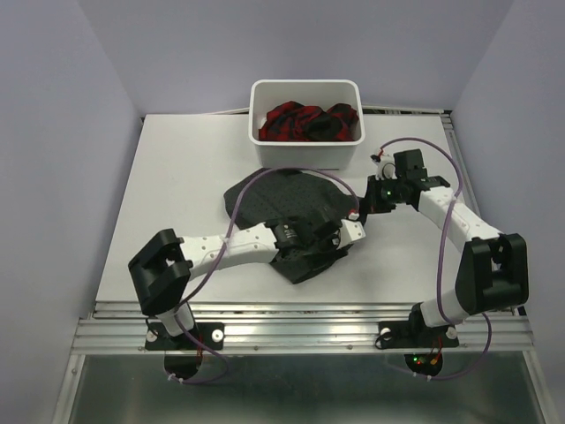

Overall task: Fold and stack the skirts
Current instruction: Flatten the skirt out

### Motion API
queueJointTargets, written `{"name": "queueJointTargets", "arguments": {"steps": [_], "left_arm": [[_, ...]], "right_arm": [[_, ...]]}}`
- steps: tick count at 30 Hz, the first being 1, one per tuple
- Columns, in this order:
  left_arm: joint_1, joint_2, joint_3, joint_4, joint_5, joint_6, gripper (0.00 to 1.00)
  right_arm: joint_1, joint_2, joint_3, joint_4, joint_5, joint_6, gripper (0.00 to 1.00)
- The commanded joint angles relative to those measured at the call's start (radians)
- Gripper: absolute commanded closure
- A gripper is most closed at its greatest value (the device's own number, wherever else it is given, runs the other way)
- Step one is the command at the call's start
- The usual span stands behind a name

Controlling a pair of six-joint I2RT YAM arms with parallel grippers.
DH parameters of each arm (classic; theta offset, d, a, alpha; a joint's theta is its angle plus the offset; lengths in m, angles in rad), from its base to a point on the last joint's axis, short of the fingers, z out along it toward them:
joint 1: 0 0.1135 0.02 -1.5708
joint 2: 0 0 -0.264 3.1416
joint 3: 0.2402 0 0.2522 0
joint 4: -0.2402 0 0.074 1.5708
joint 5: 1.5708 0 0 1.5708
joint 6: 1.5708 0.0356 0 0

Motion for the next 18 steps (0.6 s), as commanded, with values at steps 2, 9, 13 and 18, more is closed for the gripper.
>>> {"name": "queueJointTargets", "arguments": {"steps": [2,9,13,18], "left_arm": [[-0.048,0.028,0.004,0.068,-0.15,-0.008,0.29],[-0.063,0.075,0.021,0.061,-0.102,-0.019,0.29],[-0.067,0.109,0.029,0.061,-0.133,-0.023,0.3],[-0.083,0.119,0.035,0.057,-0.095,-0.003,0.29]], "right_arm": [[0.006,-0.023,-0.028,0.011,-0.047,0.005,0.99],[0.006,-0.026,-0.053,0.027,-0.059,0.017,0.99],[0.006,-0.023,-0.048,0.028,-0.059,0.02,0.99],[0.006,-0.017,-0.044,0.027,-0.059,0.02,0.99]]}}
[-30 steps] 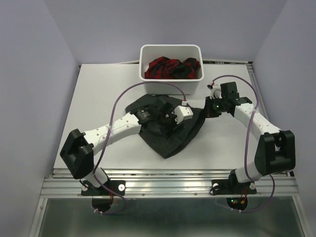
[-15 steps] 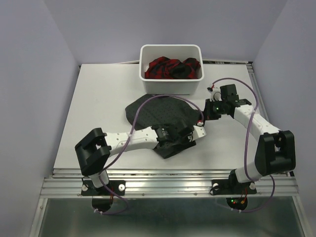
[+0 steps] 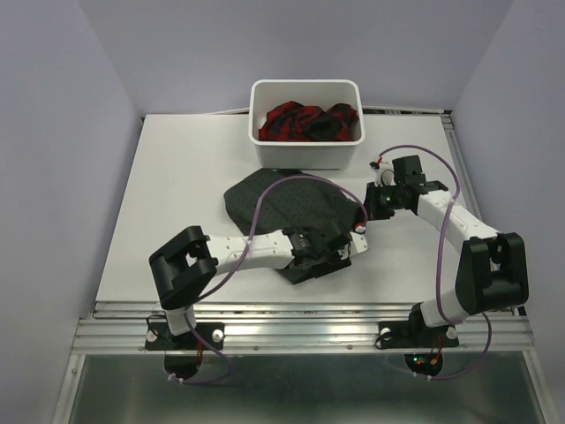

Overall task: Fold and stack the skirts
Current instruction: Flatten the skirt out

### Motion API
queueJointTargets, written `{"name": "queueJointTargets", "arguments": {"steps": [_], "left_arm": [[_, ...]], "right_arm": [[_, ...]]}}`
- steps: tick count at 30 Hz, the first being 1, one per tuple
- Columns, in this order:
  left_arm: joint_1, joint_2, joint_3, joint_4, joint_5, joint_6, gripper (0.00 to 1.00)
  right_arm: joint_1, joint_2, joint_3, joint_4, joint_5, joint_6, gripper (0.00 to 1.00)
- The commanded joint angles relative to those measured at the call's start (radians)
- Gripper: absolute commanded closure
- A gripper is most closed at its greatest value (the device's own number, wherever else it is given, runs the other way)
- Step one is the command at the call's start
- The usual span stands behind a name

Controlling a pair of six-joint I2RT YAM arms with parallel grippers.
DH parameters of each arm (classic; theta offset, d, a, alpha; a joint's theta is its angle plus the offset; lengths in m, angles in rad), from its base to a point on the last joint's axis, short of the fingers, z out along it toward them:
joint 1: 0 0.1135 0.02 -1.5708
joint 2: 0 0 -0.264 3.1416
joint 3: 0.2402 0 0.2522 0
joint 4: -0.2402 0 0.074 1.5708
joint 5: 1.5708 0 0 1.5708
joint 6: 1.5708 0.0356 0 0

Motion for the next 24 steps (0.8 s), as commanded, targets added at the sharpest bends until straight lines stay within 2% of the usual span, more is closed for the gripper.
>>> {"name": "queueJointTargets", "arguments": {"steps": [1,10,13,16,17,19,20,21,22,24], "left_arm": [[-0.022,-0.018,0.032,0.016,0.017,0.007,0.29],[-0.025,0.059,0.046,-0.012,-0.082,0.004,0.33],[-0.022,0.07,0.052,-0.006,-0.124,-0.003,0.39],[-0.008,0.07,0.067,-0.016,-0.172,-0.013,0.51],[-0.002,0.067,0.072,-0.036,-0.175,-0.019,0.61],[0.022,0.033,0.075,-0.051,-0.186,-0.025,0.71],[0.042,-0.007,0.074,-0.065,-0.195,-0.026,0.85],[0.042,-0.031,0.075,-0.071,-0.198,-0.029,0.93],[0.068,-0.054,0.086,-0.081,-0.195,-0.033,1.0],[0.093,-0.114,0.121,-0.123,-0.184,-0.037,1.0]], "right_arm": [[0.006,-0.015,0.013,0.021,-0.021,0.005,0.99],[0.006,-0.023,0.004,0.019,-0.028,0.004,0.99],[0.006,-0.023,0.003,0.015,-0.022,-0.001,0.99],[0.006,-0.024,0.0,0.013,-0.014,-0.007,0.99],[0.006,-0.024,0.0,0.013,-0.011,-0.012,0.99],[0.006,-0.026,0.001,0.012,0.002,-0.018,0.99],[0.006,-0.026,0.003,0.012,0.018,-0.028,0.97],[0.006,-0.027,0.003,0.012,0.031,-0.035,0.95],[0.006,-0.03,0.006,0.012,0.056,-0.038,0.89],[0.006,-0.033,0.009,0.012,0.073,-0.042,0.8]]}}
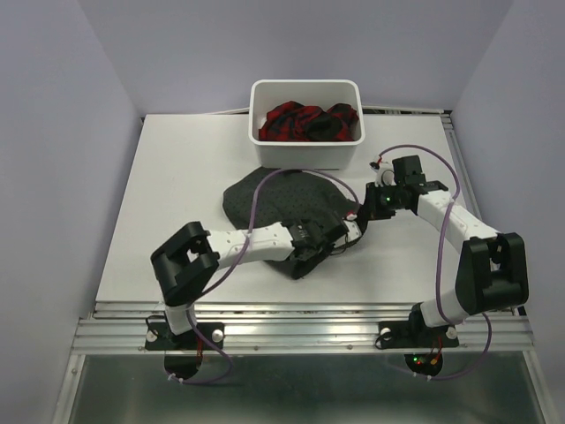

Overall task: Fold and stack the skirts
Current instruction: Flatten the skirt out

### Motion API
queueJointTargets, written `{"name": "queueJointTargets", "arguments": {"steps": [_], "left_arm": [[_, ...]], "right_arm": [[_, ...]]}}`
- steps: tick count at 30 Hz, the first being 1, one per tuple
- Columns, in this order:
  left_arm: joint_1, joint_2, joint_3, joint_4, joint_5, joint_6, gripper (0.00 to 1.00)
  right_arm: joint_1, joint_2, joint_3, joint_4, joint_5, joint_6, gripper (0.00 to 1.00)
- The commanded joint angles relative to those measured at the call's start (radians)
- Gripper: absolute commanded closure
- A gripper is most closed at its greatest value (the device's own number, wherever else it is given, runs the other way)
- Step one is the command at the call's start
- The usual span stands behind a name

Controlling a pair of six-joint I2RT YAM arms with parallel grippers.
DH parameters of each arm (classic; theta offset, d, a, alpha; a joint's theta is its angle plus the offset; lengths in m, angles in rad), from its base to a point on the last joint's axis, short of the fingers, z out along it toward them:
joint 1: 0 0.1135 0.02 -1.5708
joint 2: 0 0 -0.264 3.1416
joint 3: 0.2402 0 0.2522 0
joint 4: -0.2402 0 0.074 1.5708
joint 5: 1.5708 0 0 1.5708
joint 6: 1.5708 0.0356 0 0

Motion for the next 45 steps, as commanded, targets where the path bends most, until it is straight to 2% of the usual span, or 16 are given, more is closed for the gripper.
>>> {"name": "queueJointTargets", "arguments": {"steps": [1,2,4,7,9,11,15,17,23,28,30,31,33,34,40,45], "left_arm": [[0.076,-0.18,0.102,-0.077,-0.038,-0.017,1.0],[0.087,-0.211,0.114,-0.098,-0.037,-0.02,1.0],[0.112,-0.237,0.153,-0.112,-0.003,-0.011,1.0],[0.132,-0.269,0.16,-0.106,0.031,0.014,1.0],[0.132,-0.26,0.16,-0.115,0.073,0.024,1.0],[0.13,-0.25,0.148,-0.123,0.127,0.018,1.0],[0.132,-0.227,0.079,-0.101,0.222,0.02,0.77],[0.132,-0.223,0.047,-0.072,0.23,0.029,0.66],[0.144,-0.159,-0.024,-0.032,0.235,0.024,0.57],[0.144,-0.136,-0.019,-0.015,0.226,0.02,0.59],[0.149,-0.133,-0.014,0.001,0.218,0.014,0.74],[0.155,-0.136,-0.007,0.008,0.218,-0.001,0.81],[0.178,-0.163,0.007,0.017,0.195,-0.026,1.0],[0.19,-0.179,0.033,0.017,0.19,-0.049,1.0],[0.285,-0.289,0.222,-0.057,0.154,-0.114,1.0],[0.322,-0.309,0.298,-0.071,0.097,-0.141,1.0]], "right_arm": [[0.006,-0.038,0.007,0.014,0.059,-0.028,0.75],[0.006,-0.041,0.004,0.012,0.07,-0.028,0.62],[0.006,-0.044,0.0,0.014,0.074,-0.023,0.5],[0.006,-0.043,-0.01,0.026,0.057,-0.005,0.5],[0.006,-0.03,-0.008,0.035,0.015,0.015,0.55],[0.006,-0.015,-0.005,0.048,-0.016,0.035,0.71],[0.006,-0.007,0.013,0.072,0.004,0.029,0.98],[0.006,-0.009,0.021,0.078,0.024,0.023,0.99],[0.006,-0.003,0.026,0.083,0.014,0.027,0.99],[0.006,-0.015,-0.003,0.086,-0.002,0.044,0.99],[0.006,-0.02,-0.011,0.078,-0.019,0.052,0.84],[0.006,-0.021,-0.014,0.074,-0.027,0.058,0.54],[0.006,-0.035,-0.022,0.054,-0.024,0.075,0.37],[0.006,-0.041,-0.022,0.045,-0.021,0.078,0.29],[0.006,-0.092,-0.056,0.022,0.062,0.182,0.27],[0.006,-0.145,-0.134,0.043,-0.064,0.321,0.25]]}}
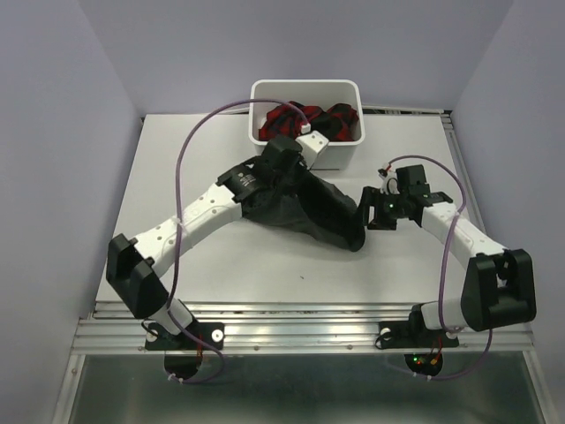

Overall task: Fold and stack the skirts
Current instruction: Flatten the skirt out

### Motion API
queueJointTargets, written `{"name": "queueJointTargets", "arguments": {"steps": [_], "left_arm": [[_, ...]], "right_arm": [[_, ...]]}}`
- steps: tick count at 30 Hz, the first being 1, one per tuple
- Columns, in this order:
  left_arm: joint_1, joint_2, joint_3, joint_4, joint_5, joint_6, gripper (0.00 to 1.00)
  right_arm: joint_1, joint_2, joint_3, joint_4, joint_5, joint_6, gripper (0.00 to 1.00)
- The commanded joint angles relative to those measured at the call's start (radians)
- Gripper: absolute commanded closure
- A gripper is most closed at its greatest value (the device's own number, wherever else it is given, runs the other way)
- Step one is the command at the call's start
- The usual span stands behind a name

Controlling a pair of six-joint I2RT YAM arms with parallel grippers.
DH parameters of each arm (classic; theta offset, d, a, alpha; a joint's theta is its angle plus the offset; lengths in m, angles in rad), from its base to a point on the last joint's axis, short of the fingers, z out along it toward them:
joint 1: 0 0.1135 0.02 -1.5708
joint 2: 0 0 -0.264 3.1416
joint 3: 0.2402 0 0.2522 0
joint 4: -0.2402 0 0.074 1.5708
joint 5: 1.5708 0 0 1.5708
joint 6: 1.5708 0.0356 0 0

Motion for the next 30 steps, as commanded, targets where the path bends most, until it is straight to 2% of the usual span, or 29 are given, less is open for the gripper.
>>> {"name": "queueJointTargets", "arguments": {"steps": [1,6,11,15,16,17,18,19,21,26,30], "left_arm": [[0.021,-0.071,0.086,0.002,-0.053,-0.058,1.0],[0.08,-0.074,0.111,0.023,-0.001,-0.103,1.0],[0.105,-0.079,0.135,0.036,0.01,-0.106,1.0],[0.123,-0.074,0.152,0.04,-0.009,-0.116,1.0],[0.137,-0.071,0.167,0.039,-0.004,-0.118,1.0],[0.145,-0.07,0.172,0.036,-0.004,-0.118,1.0],[0.153,-0.07,0.18,0.031,0.005,-0.11,1.0],[0.16,-0.07,0.187,0.025,0.008,-0.107,1.0],[0.183,-0.083,0.212,0.007,0.016,-0.077,1.0],[0.202,-0.165,0.194,0.026,-0.042,0.025,1.0],[0.237,-0.249,0.198,0.08,-0.134,0.075,1.0]], "right_arm": [[0.006,-0.066,-0.07,0.058,-0.097,0.156,0.25],[0.006,-0.137,-0.215,0.342,-0.129,0.346,0.27],[0.006,-0.028,-0.202,0.427,-0.129,0.405,0.39],[0.053,0.029,-0.176,0.434,-0.163,0.414,0.4],[0.064,0.026,-0.177,0.422,-0.161,0.402,0.43],[0.064,0.019,-0.173,0.41,-0.152,0.387,0.63],[0.064,0.013,-0.162,0.379,-0.114,0.324,0.72],[0.064,0.01,-0.136,0.349,-0.091,0.275,0.77],[0.064,0.004,-0.003,0.223,-0.002,0.168,0.97],[0.064,-0.076,0.241,0.165,0.2,0.028,0.99],[0.064,-0.042,0.513,0.056,0.317,-0.09,0.99]]}}
